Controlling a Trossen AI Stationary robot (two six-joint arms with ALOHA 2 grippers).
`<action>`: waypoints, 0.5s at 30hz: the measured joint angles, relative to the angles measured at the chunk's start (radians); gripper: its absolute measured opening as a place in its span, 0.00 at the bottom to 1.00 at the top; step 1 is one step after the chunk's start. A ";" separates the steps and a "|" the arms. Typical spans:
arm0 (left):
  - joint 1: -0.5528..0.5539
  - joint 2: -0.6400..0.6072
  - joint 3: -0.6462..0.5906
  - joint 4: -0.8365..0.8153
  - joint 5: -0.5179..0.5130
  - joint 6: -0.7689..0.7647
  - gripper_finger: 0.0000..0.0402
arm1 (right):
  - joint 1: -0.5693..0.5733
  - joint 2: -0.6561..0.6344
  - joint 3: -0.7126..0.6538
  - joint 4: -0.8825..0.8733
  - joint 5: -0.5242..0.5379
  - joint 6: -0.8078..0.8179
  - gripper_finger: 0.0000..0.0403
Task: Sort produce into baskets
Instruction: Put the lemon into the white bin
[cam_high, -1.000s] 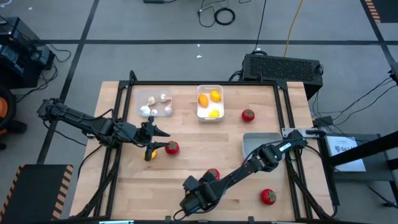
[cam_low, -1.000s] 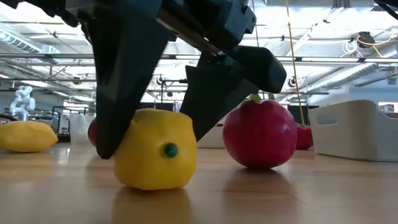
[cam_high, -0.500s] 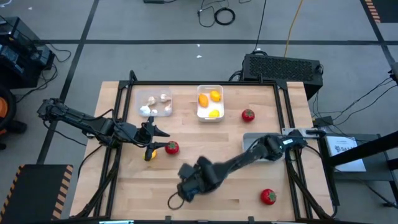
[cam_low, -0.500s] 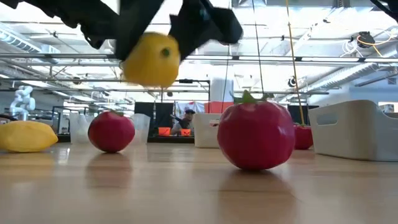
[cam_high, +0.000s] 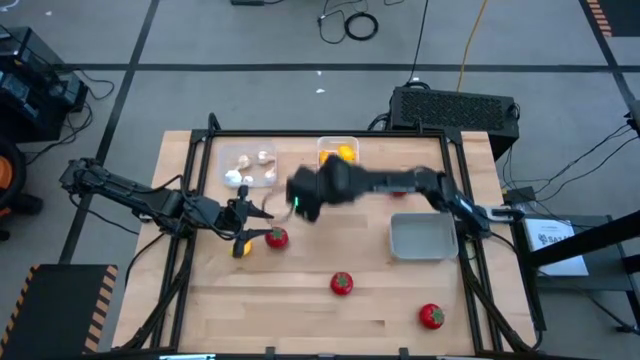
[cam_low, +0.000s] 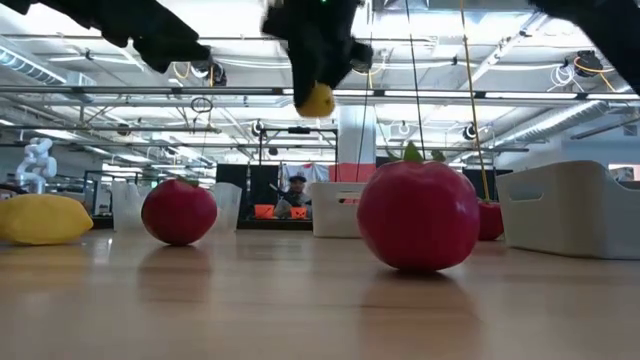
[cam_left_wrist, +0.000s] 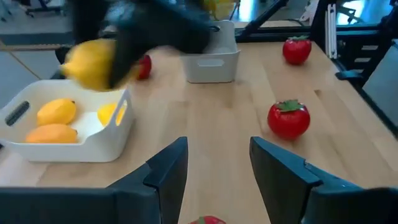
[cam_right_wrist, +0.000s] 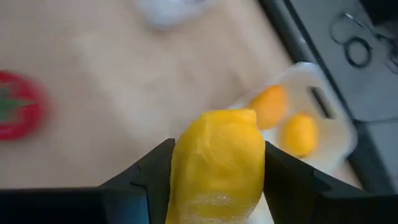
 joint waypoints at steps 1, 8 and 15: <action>0.000 0.000 0.000 0.000 -0.002 0.012 0.45 | -0.038 0.001 0.000 -0.008 -0.002 -0.030 0.49; 0.001 -0.001 0.000 -0.018 -0.224 0.086 0.45 | -0.263 0.009 -0.004 -0.015 -0.113 -0.196 0.49; 0.022 -0.040 0.000 -0.174 -0.449 0.085 0.45 | -0.398 0.009 -0.086 0.047 -0.165 -0.273 0.49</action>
